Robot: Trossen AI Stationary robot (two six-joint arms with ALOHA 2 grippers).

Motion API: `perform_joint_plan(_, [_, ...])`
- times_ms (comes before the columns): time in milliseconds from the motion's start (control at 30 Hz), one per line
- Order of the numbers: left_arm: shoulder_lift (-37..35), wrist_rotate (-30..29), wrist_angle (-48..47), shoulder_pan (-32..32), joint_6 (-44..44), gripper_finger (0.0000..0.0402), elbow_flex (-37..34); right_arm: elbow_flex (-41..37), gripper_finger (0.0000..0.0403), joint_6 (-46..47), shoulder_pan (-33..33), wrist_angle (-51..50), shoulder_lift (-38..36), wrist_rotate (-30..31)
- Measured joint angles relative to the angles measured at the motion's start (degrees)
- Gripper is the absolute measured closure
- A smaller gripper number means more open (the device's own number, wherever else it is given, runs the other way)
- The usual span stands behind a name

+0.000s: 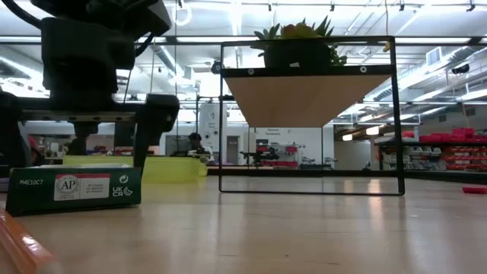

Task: Pack school essentials
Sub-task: Put the yellow crayon box into the yellow supply box

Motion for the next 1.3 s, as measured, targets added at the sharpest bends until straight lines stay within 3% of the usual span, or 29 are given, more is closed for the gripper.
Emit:
perform_joint_plan(200, [-0.13, 0.05, -0.03, 0.00, -0.82, 0.0006, -0.09, 0.00, 0.0213, -0.62, 0.00, -0.09, 0.00, 0.00])
perform_joint_plan(700, [-1.03, -0.32, -1.37, -0.09, -4.22, 0.0089, -0.26, 0.00, 0.0213, -0.70, 0.00, -0.04, 0.00, 0.00])
perform_joint_plan(967, [-4.50, -1.99, -7.72, 0.00, -7.82, 0.0092, -0.20, 0.00, 0.0213, -0.72, 0.00, -0.02, 0.00, 0.00])
perform_joint_plan(1300, [-5.59, -2.80, -20.31, 1.69, -11.46, 0.0097, 5.14, 0.00, 0.0213, -1.05, 0.22, 0.00, 0.00, 0.00])
